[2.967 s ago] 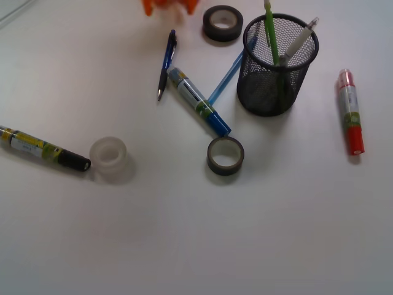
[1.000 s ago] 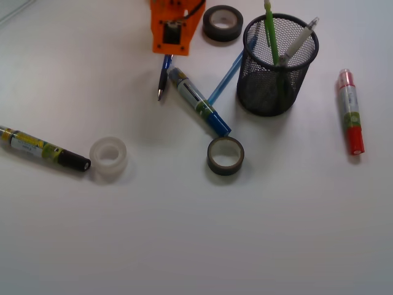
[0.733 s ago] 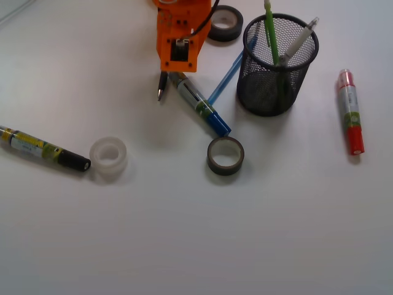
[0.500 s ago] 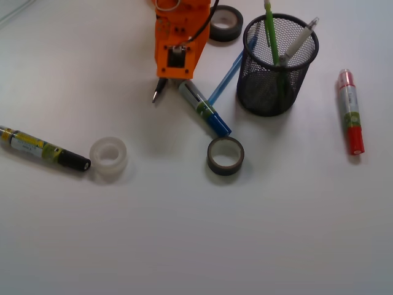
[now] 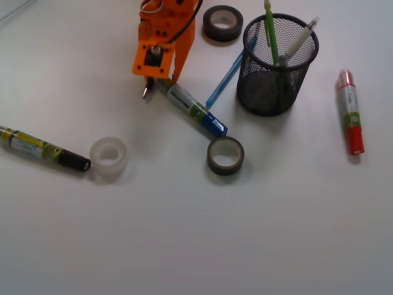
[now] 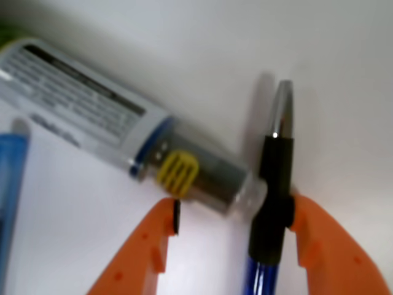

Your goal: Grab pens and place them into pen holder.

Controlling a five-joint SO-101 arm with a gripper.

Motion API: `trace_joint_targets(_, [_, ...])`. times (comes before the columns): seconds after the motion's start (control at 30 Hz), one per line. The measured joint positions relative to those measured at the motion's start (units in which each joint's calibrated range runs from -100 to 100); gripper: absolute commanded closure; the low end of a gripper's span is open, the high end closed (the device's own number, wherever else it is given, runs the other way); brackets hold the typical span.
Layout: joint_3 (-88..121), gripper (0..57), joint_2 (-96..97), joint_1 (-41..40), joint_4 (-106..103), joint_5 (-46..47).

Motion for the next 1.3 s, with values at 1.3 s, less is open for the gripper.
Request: trace_joint_targets(1.3, [-56.24, 57.2, 0.44, -7.10, 3.28, 2.64])
